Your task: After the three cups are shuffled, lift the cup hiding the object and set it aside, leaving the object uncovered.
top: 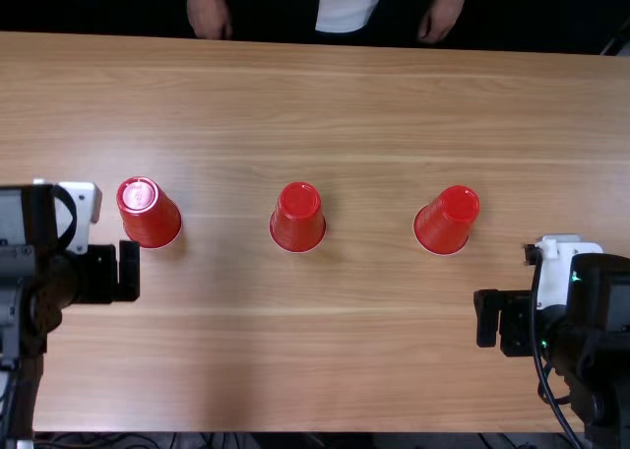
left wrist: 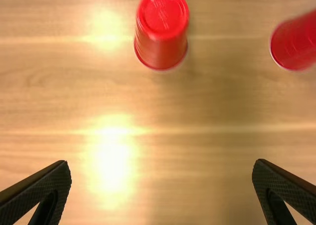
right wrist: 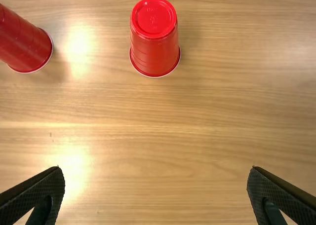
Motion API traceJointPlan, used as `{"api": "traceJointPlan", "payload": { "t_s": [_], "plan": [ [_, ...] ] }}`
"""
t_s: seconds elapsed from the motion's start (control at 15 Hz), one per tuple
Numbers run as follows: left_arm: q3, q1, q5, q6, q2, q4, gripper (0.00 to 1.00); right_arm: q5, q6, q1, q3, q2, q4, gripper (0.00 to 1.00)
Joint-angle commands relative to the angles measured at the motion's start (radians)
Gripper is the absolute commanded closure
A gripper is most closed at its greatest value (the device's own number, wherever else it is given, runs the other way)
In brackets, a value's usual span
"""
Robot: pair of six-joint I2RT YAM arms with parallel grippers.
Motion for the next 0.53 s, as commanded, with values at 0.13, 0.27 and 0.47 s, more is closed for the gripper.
{"api": "traceJointPlan", "payload": {
  "t_s": [0.13, 0.27, 0.47],
  "plan": [
    [0.025, -0.017, -0.047, -0.006, 0.128, 0.082, 0.00, -0.014, 0.004, -0.004, 0.002, -0.001, 0.015, 0.00],
    [0.041, -0.056, -0.051, -0.013, 0.211, 0.095, 0.00, -0.014, 0.004, -0.004, -0.019, 0.001, 0.019, 0.00],
    [0.119, -0.088, -0.053, -0.015, 0.342, 0.115, 0.00, -0.014, 0.008, -0.004, -0.056, 0.001, 0.056, 0.00]
  ]
}}
